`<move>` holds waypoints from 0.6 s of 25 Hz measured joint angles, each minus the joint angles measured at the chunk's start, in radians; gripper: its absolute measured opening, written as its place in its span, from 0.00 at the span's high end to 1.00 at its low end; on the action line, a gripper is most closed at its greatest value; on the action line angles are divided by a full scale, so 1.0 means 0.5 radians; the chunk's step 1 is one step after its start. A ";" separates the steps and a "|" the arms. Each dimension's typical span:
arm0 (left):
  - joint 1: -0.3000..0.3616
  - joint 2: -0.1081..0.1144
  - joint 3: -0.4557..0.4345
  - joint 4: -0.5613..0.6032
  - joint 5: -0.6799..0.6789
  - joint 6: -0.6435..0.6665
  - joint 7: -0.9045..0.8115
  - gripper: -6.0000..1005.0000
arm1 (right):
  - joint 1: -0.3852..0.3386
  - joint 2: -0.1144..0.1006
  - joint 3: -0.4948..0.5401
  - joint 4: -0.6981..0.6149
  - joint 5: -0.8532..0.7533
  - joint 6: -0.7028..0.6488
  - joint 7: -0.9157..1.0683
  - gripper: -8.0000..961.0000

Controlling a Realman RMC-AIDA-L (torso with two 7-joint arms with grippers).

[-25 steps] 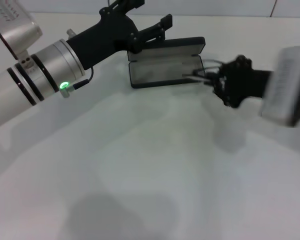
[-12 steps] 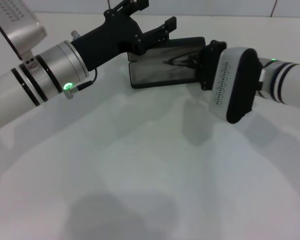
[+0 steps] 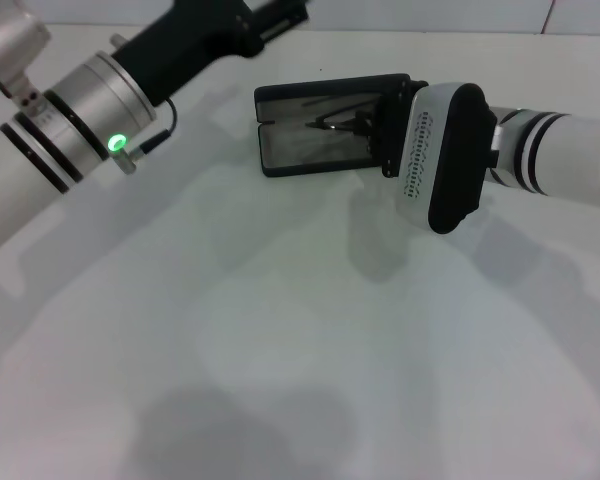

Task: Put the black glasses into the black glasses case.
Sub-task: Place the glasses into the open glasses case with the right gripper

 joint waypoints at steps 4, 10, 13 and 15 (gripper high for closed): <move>-0.003 0.005 -0.001 -0.008 -0.069 -0.008 0.002 0.12 | 0.009 0.000 -0.020 0.015 0.004 -0.006 0.000 0.88; -0.009 0.006 -0.005 0.001 -0.078 -0.015 0.004 0.12 | 0.039 0.000 -0.083 0.033 0.008 0.002 0.000 0.88; -0.011 0.006 -0.004 -0.007 -0.080 -0.015 0.007 0.11 | 0.061 0.000 -0.084 0.038 0.019 0.005 0.000 0.87; -0.012 0.006 -0.003 -0.009 -0.081 -0.015 0.008 0.11 | 0.075 0.000 -0.084 0.048 0.020 0.007 -0.001 0.87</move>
